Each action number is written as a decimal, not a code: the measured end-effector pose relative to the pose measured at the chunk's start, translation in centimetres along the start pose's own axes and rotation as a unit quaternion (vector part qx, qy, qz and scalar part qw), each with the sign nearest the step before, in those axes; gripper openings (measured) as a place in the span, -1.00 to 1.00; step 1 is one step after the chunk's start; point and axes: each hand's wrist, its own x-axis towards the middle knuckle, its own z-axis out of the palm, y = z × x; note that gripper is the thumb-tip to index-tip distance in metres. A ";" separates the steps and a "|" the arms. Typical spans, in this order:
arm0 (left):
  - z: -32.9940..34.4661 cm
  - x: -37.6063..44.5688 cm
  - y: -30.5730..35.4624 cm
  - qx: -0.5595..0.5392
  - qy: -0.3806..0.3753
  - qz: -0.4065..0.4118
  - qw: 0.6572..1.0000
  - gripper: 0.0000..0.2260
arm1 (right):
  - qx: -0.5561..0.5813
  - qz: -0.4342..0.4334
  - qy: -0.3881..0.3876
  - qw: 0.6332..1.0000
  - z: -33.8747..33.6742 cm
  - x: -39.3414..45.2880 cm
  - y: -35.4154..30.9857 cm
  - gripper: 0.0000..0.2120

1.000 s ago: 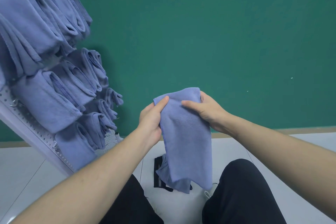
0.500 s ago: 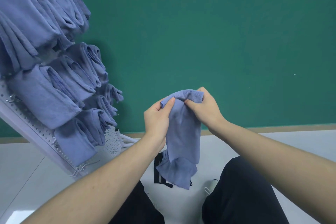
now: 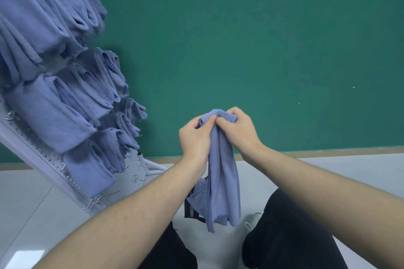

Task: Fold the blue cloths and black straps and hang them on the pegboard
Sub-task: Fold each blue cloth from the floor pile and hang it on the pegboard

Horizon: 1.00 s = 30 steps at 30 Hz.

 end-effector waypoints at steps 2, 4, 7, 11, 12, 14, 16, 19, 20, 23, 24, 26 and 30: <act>0.0 0.1 0.4 -0.010 0.011 0.005 1.000 -0.93 | 0.025 0.014 -0.017 0.999 -0.1 -0.3 -0.4 -0.84; 0.0 0.2 0.6 -0.017 0.012 0.007 1.000 -0.93 | 0.035 0.019 -0.036 0.999 -0.2 -0.6 -0.7 -0.84; 0.1 -0.1 0.8 -0.029 0.011 -0.003 1.000 -0.95 | 0.037 0.015 -0.049 0.998 -0.1 -0.9 -1.0 -0.78; -0.1 0.2 1.1 -0.040 0.011 -0.024 0.999 -0.89 | 0.070 0.019 -0.072 0.995 -0.2 -1.1 -1.4 -0.77; -0.3 0.3 1.2 -0.038 0.006 -0.023 0.999 -0.87 | 0.082 0.024 -0.081 0.993 -0.3 -1.1 -1.5 -0.73; -0.6 0.3 1.1 -0.025 -0.018 -0.022 0.999 -0.83 | 0.088 0.019 -0.098 0.991 -0.3 -1.1 -1.4 -0.65; -0.8 0.4 0.9 -0.015 -0.039 -0.018 0.999 -0.81 | 0.088 0.005 -0.122 0.989 -0.3 -1.2 -1.4 -0.57; -1.1 0.5 0.7 -0.024 -0.076 0.002 0.997 -0.78 | 0.108 0.008 -0.178 0.978 -0.3 -1.0 -1.3 -0.49; -1.2 0.6 0.6 -0.027 -0.092 0.007 0.995 -0.75 | 0.119 0.017 -0.195 0.973 -0.4 -0.8 -1.3 -0.48; -1.5 1.0 0.2 -0.008 -0.100 0.017 0.995 -0.79 | 0.142 0.047 -0.243 0.958 -0.9 -0.4 -1.5 -0.51; -1.6 1.3 0.1 -0.010 -0.090 0.008 0.996 -0.82 | 0.137 0.053 -0.257 0.955 -1.1 -0.4 -1.6 -0.53; -1.6 1.5 0.2 -0.046 -0.072 -0.032 0.996 -0.84 | 0.119 0.039 -0.241 0.962 -1.5 -0.3 -1.2 -0.62; -1.9 1.8 1.0 -0.087 -0.084 -0.081 0.989 -0.82 | 0.015 -0.045 -0.112 0.993 -2.3 0.2 0.4 -0.67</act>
